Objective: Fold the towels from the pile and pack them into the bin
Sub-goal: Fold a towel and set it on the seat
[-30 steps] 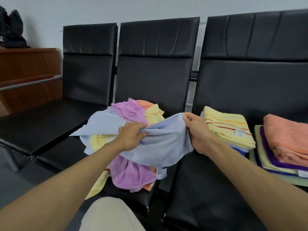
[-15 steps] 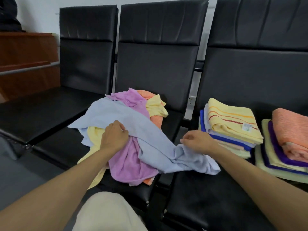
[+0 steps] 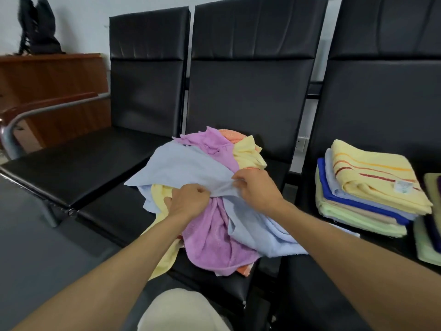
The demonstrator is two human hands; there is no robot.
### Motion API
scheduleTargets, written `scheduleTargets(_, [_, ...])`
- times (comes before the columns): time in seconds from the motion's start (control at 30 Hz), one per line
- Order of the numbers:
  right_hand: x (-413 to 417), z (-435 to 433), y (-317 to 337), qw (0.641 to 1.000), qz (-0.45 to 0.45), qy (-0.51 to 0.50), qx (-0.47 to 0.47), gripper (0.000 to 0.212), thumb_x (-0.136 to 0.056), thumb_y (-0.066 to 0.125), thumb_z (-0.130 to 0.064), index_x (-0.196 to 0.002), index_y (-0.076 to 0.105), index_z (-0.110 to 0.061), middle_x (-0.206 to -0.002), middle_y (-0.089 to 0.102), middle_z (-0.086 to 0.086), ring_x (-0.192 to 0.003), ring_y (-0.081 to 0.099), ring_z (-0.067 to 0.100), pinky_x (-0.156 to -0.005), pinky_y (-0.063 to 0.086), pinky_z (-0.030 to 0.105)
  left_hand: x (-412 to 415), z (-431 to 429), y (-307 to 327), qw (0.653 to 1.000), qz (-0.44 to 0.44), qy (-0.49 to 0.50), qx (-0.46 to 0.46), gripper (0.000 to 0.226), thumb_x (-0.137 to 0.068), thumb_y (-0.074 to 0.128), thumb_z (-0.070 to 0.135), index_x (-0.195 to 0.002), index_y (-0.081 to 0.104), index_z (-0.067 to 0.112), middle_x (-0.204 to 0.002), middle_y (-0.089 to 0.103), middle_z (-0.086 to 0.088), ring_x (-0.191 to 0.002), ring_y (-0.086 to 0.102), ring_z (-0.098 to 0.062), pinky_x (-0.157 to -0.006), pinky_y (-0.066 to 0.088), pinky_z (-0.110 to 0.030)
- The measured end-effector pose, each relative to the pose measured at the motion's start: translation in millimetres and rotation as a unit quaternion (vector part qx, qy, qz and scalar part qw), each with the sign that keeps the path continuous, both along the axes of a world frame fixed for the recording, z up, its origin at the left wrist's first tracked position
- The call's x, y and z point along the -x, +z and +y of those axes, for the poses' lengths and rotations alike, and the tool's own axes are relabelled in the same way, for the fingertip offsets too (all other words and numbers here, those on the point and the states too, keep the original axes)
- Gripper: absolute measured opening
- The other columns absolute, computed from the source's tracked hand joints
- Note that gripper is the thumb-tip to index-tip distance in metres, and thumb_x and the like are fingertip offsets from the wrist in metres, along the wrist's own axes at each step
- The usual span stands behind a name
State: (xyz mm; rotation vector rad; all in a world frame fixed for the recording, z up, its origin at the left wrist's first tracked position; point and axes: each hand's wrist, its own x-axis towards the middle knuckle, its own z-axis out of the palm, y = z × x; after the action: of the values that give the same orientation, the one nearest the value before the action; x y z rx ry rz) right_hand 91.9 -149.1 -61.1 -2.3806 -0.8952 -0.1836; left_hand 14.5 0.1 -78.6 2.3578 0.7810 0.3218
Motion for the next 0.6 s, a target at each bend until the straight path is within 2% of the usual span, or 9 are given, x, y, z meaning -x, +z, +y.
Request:
scheduleTargets(0.07, [3, -6, 15, 0.996, 0.044, -0.011, -0.073, 0.024, -0.096, 0.047, -0.007, -0.074, 0.058, -0.006, -0.074, 0.055, 0.005, -0.068, 0.044, 0.016, -0.059, 0.034, 0.026, 0, -5, 5, 0.999, -0.009, -0.025, 0.021, 0.026, -0.089, 0.044, 0.027, -0.098, 0.067, 0.021, -0.103, 0.063, 0.005, -0.109, 0.046, -0.027, -0.087, 0.032, -0.039])
scheduleTargets(0.13, [10, -15, 33, 0.974, 0.127, -0.045, -0.185, 0.035, -0.097, 0.041, -0.007, -0.063, 0.041, -0.010, -0.064, 0.040, 0.002, -0.061, 0.031, 0.013, -0.056, 0.025, 0.030, 2, -13, 13, 0.981, -0.094, -0.073, 0.151, 0.044, -0.087, 0.044, 0.033, -0.130, 0.048, 0.032, -0.126, 0.057, 0.004, -0.117, 0.051, -0.026, -0.101, 0.041, -0.048])
scheduleTargets(0.17, [14, -21, 44, 0.950, 0.182, -0.058, -0.246, 0.036, -0.098, 0.039, -0.007, -0.063, 0.038, -0.013, -0.062, 0.037, 0.001, -0.059, 0.030, 0.013, -0.054, 0.025, 0.029, 3, -20, 20, 0.958, -0.146, -0.091, 0.230, 0.059, -0.088, 0.044, 0.036, -0.144, 0.027, 0.043, -0.137, 0.051, 0.003, -0.122, 0.052, -0.027, -0.104, 0.042, -0.051])
scheduleTargets(0.2, [19, -28, 55, 0.916, 0.246, -0.054, -0.311, 0.035, -0.099, 0.038, -0.006, -0.064, 0.042, -0.012, -0.059, 0.040, 0.001, -0.057, 0.034, 0.013, -0.051, 0.029, 0.026, 4, -29, 27, 0.933, -0.186, -0.095, 0.294, 0.065, -0.091, 0.044, 0.038, -0.144, 0.011, 0.056, -0.145, 0.045, -0.001, -0.125, 0.051, -0.030, -0.105, 0.042, -0.053])
scheduleTargets(0.3, [33, -56, 91, 0.791, 0.413, 0.004, -0.452, 0.025, -0.095, 0.045, 0.001, -0.080, 0.065, 0.003, -0.068, 0.070, 0.007, -0.061, 0.065, 0.017, -0.052, 0.052, 0.022, 2, -58, 51, 0.882, -0.235, -0.086, 0.399, 0.068, -0.096, 0.043, 0.038, -0.136, -0.002, 0.069, -0.145, 0.047, -0.006, -0.126, 0.051, -0.032, -0.100, 0.044, -0.051])
scheduleTargets(0.37, [41, -79, 110, 0.748, 0.455, 0.000, -0.484, 0.019, -0.093, 0.051, -0.001, -0.099, 0.066, 0.010, -0.090, 0.073, 0.018, -0.077, 0.070, 0.025, -0.061, 0.058, 0.029, 1, -77, 67, 0.846, -0.248, -0.095, 0.463, 0.067, -0.096, 0.045, 0.035, -0.142, 0.004, 0.059, -0.129, 0.059, -0.002, -0.106, 0.061, -0.025, -0.083, 0.051, -0.041])
scheduleTargets(0.47, [52, -122, 131, 0.714, 0.476, -0.010, -0.513, 0.022, -0.097, 0.044, -0.002, -0.101, 0.062, 0.011, -0.080, 0.072, 0.019, -0.067, 0.072, 0.026, -0.049, 0.056, 0.030, 2, -110, 90, 0.791, -0.276, -0.095, 0.538, 0.074, -0.095, 0.047, 0.009, -0.143, 0.010, 0.051, -0.116, 0.061, -0.009, -0.082, 0.059, -0.025, -0.068, 0.051, -0.035])
scheduleTargets(0.53, [56, -150, 140, 0.691, 0.485, -0.031, -0.535, 0.029, -0.099, 0.037, -0.004, -0.112, 0.059, 0.011, -0.085, 0.071, 0.019, -0.075, 0.070, 0.030, -0.051, 0.057, 0.033, -3, -129, 99, 0.794, -0.268, -0.104, 0.535, 0.073, -0.089, 0.046, -0.007, -0.142, 0.024, 0.040, -0.110, 0.058, -0.012, -0.074, 0.055, -0.025, -0.058, 0.051, -0.030])
scheduleTargets(0.6, [57, -178, 145, 0.682, 0.481, -0.049, -0.548, 0.037, -0.103, 0.037, -0.017, -0.123, 0.055, 0.009, -0.099, 0.069, 0.020, -0.086, 0.066, 0.032, -0.065, 0.056, 0.039, -6, -146, 107, 0.832, -0.231, -0.144, 0.483, 0.059, -0.078, 0.052, -0.011, -0.131, 0.044, 0.015, -0.104, 0.054, -0.012, -0.075, 0.054, -0.024, -0.047, 0.047, -0.023])
